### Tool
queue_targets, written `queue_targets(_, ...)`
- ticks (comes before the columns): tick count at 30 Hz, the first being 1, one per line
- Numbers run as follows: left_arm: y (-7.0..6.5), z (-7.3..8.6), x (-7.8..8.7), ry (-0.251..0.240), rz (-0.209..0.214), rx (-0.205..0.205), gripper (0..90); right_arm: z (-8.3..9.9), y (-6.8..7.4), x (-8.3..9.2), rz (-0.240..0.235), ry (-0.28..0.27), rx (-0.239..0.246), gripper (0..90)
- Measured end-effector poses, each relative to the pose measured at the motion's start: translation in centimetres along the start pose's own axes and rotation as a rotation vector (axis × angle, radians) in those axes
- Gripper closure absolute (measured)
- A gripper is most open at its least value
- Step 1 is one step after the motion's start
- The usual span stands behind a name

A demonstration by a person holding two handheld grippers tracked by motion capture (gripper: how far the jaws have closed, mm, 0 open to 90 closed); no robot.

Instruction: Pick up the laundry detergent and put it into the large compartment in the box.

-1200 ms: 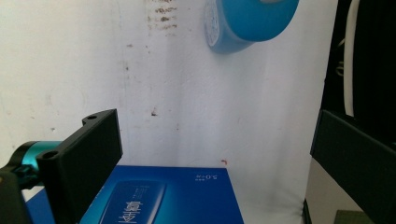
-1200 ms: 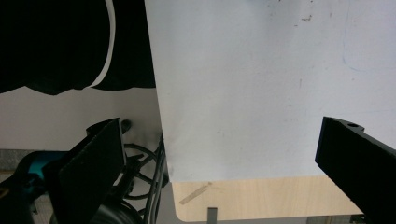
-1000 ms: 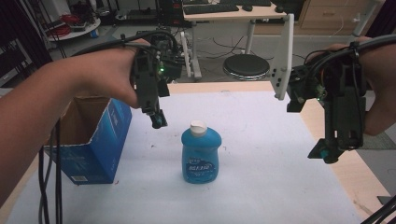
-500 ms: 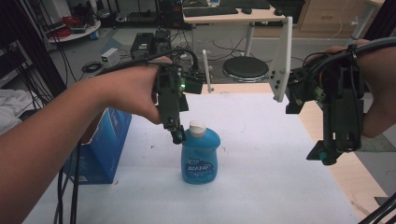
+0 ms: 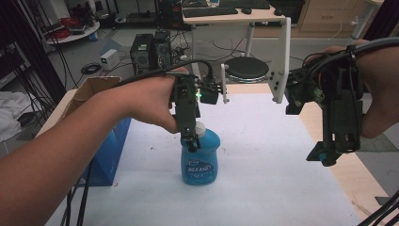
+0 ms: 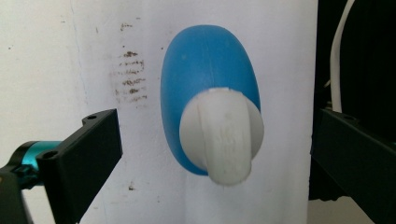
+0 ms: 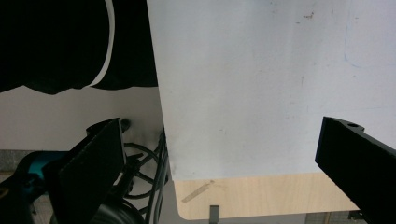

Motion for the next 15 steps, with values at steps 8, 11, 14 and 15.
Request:
queue_targets(8, 0.0, -0.5, -1.3, 0.021, -0.021, -0.004, 2.1, 0.1, 0.1, 0.1, 0.001, -0.002, 0.002, 0.6)
queue_targets(11, 0.1, -0.6, -1.9, 0.017, -0.018, -0.002, 2.1, 0.1, 0.1, 0.1, 0.001, -0.005, 0.004, 0.6)
queue_targets(14, 0.0, -0.7, -2.3, 0.021, -0.015, -0.005, 2.0, 0.1, 0.1, 0.1, -0.001, -0.005, 0.005, 0.6)
queue_targets(15, -0.1, -0.7, -2.6, 0.025, -0.019, -0.001, 2.0, 0.1, 0.2, 0.1, -0.002, -0.006, 0.006, 0.6)
Point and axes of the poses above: each handheld gripper's, and its own axes: x roughly backward along the jaws, z roughly out of its underside, y roughly to its left, the point moved 3 cm from there along -x, roughly forward along the jaws, and after that the axes turned 6 degrees about -z, right-handed, at the moved point
